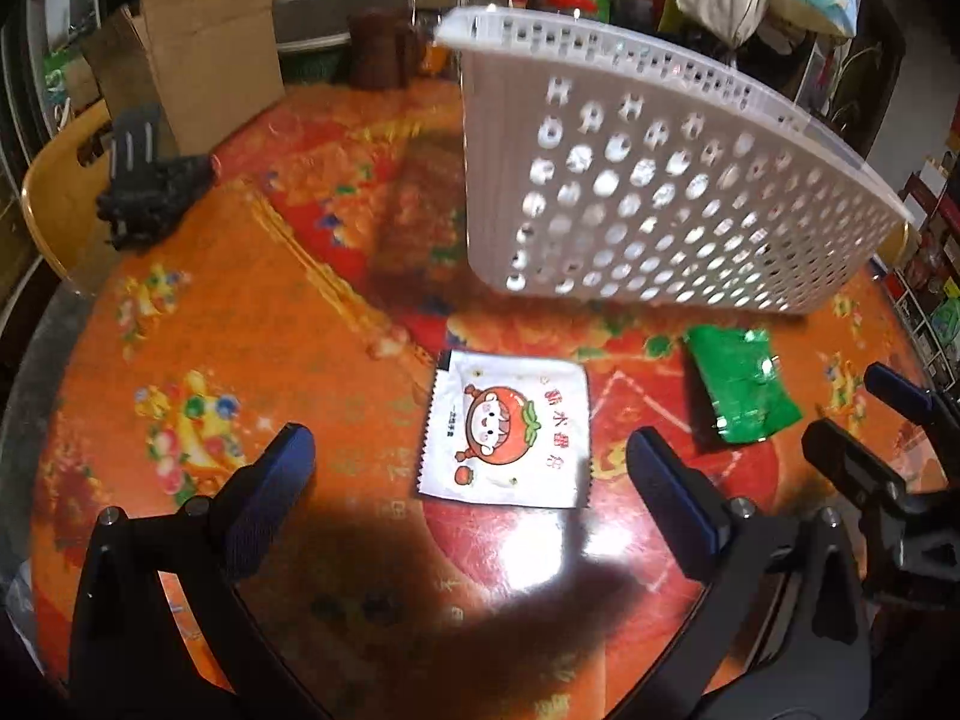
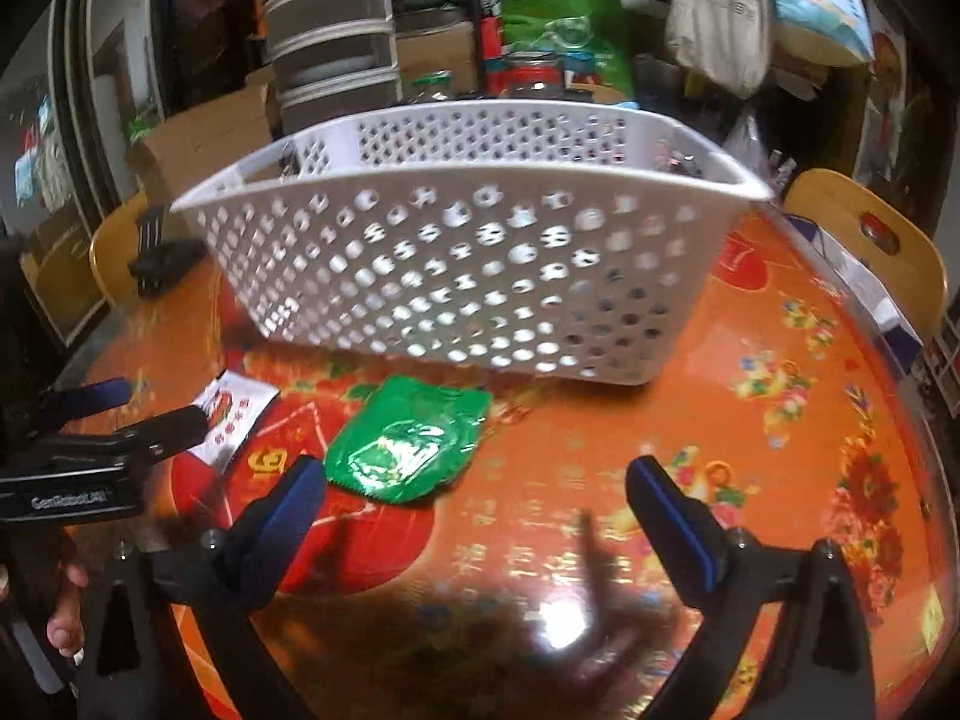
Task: Organize soft objects
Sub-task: 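Reach the left tool to the white cartoon sachet while the right tool reaches the green packet, then grasp the white sachet with the left tool while the right tool grasps the green packet, then carry the sachet into the basket with the left tool while the right tool carries the green packet in, then open both tools to release the sachet and green packet into the basket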
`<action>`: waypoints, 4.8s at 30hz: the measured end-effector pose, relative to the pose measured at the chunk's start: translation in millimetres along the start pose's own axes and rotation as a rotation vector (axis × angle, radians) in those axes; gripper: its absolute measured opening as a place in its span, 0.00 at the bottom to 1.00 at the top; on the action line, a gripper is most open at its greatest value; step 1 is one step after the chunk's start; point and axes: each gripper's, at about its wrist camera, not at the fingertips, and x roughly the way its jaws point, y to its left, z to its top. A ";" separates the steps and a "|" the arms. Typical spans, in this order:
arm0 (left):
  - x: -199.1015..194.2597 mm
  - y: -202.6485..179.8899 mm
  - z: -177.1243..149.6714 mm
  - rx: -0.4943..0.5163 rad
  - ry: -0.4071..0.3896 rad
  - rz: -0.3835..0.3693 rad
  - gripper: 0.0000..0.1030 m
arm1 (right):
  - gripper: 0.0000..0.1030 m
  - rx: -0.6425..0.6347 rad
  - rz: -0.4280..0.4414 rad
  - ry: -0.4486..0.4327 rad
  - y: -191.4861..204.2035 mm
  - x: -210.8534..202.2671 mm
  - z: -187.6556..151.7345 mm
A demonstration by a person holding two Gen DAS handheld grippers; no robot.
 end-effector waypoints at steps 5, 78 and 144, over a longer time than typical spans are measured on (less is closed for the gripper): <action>19.9 -6.4 -1.9 0.011 0.036 -0.002 1.00 | 0.94 -0.010 0.013 0.023 7.0 12.5 -1.5; -53.2 -28.5 -19.4 0.102 -0.220 -0.027 0.04 | 0.54 -0.023 0.066 -0.021 -11.9 -9.2 -3.4; 26.2 -84.1 192.5 0.073 -0.048 -0.016 0.04 | 0.54 -0.049 -0.110 0.056 -56.4 62.6 156.1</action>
